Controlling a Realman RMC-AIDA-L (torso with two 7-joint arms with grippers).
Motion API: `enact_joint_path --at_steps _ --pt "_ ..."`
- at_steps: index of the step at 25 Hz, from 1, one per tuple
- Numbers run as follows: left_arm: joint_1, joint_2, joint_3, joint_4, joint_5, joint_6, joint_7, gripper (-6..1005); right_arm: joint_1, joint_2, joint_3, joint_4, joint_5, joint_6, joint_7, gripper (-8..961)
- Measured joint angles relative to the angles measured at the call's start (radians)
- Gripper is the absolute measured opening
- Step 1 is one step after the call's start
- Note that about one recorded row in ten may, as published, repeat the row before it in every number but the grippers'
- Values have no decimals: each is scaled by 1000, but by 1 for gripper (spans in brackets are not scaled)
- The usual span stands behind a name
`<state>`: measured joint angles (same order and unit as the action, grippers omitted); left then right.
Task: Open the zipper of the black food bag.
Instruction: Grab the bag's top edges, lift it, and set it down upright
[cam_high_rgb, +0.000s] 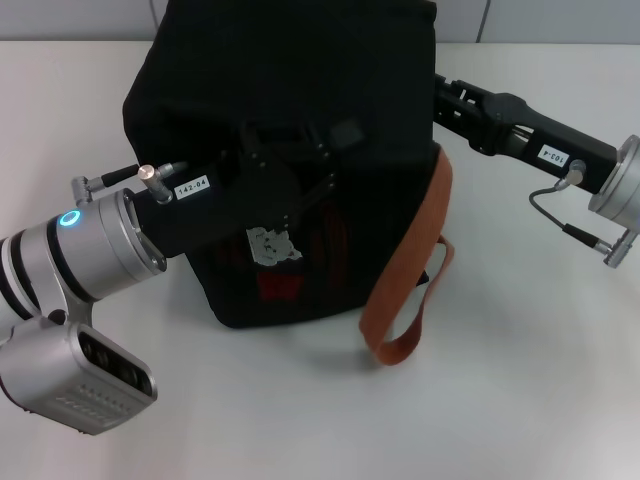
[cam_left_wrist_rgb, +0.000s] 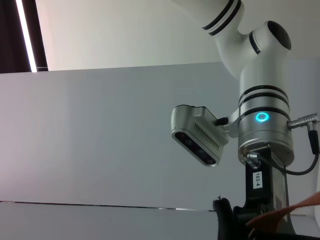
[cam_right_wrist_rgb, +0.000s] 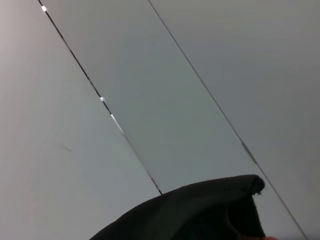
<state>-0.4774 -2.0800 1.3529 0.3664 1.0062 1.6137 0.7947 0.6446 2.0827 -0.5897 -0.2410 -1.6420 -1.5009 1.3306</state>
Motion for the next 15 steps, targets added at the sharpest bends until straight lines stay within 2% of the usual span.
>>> enact_joint_path --at_steps 7,13,15 --pt "-2 0 0 -2 0 -1 0 92 0 -1 -33 -8 0 -3 -3 389" --pt "-2 0 0 -3 0 -2 0 92 -3 0 -48 -13 2 -4 -13 202" --pt "-1 0 0 -3 0 -1 0 92 -4 0 -46 -14 2 -5 -19 171"
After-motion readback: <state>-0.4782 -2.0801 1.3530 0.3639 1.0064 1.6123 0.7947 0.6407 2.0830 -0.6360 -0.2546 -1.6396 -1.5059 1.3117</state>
